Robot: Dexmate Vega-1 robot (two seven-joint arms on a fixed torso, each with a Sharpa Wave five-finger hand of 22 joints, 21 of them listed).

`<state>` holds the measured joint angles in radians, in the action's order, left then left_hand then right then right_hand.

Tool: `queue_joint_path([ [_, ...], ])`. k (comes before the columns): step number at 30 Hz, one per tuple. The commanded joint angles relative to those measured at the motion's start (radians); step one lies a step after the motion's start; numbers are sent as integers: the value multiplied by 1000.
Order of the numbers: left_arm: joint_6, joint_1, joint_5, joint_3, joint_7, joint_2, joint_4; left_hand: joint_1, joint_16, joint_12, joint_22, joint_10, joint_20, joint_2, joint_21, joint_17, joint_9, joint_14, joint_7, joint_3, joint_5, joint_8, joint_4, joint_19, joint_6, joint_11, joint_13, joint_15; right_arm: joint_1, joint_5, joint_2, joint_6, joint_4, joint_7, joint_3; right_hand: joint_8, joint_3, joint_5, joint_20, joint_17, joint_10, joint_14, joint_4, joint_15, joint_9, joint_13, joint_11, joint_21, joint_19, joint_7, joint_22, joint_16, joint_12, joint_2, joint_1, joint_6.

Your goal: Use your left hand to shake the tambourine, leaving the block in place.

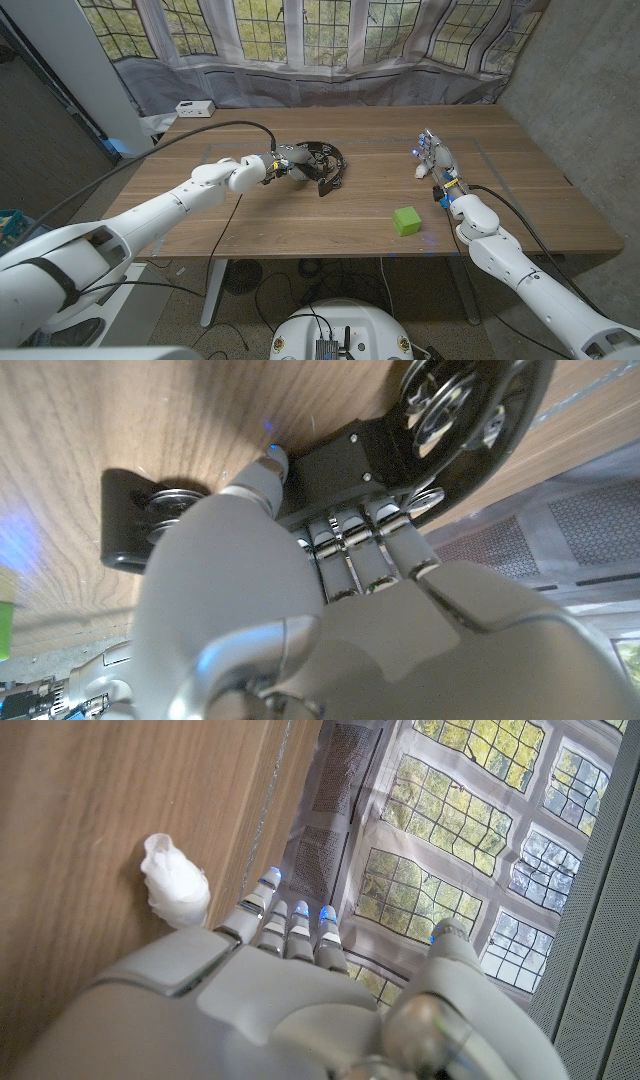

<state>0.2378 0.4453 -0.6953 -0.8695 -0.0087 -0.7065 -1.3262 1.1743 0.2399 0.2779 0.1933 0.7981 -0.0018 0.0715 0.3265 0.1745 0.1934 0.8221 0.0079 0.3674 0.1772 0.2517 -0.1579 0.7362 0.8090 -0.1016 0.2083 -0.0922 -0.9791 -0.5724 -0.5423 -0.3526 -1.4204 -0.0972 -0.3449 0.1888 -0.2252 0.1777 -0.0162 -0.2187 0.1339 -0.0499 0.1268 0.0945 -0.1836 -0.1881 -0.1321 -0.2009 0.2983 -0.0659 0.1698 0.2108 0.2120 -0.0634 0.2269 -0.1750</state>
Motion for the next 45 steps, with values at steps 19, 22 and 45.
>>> queue_joint_path([
  [19, -111, 31, 73, 32, -89, -20, -88, 96, 24, 71, -2, 207, -38, 58, 127, 7, 31, 300, 64, 60, -4, 36, -6, 246, 173, 34, 70, -89, 0, -17, 0, -11, 3, 29, 0, 1, -1, 2, -2, -3, 10, -11, 3, 5, -3, -5, -6, 1, 11, 4, 4, 1, 2, -1, 9, 1],
  [22, -120, 33, 68, 36, -84, -24, -99, 99, 29, 73, -2, 208, -39, 60, 129, 11, 34, 310, 64, 58, -5, 38, -5, 248, 175, 34, 76, -93, 2, -13, 1, -19, 7, 31, -1, 0, -2, 2, -1, -3, 11, -11, 3, 5, -3, -5, -7, 1, 13, 1, 4, 1, 2, -2, 10, 2],
  [45, -155, 55, 41, 80, -38, -55, -185, 96, 11, 88, -2, 215, -43, 59, 140, 4, 53, 322, 64, 57, -6, 44, 1, 249, 178, 32, 117, -87, -13, -5, 2, -54, -10, 18, 13, 1, -4, 3, 4, -2, 16, -17, 5, 2, -3, -5, -7, 0, 18, -6, 4, 1, 3, -3, 14, 2],
])
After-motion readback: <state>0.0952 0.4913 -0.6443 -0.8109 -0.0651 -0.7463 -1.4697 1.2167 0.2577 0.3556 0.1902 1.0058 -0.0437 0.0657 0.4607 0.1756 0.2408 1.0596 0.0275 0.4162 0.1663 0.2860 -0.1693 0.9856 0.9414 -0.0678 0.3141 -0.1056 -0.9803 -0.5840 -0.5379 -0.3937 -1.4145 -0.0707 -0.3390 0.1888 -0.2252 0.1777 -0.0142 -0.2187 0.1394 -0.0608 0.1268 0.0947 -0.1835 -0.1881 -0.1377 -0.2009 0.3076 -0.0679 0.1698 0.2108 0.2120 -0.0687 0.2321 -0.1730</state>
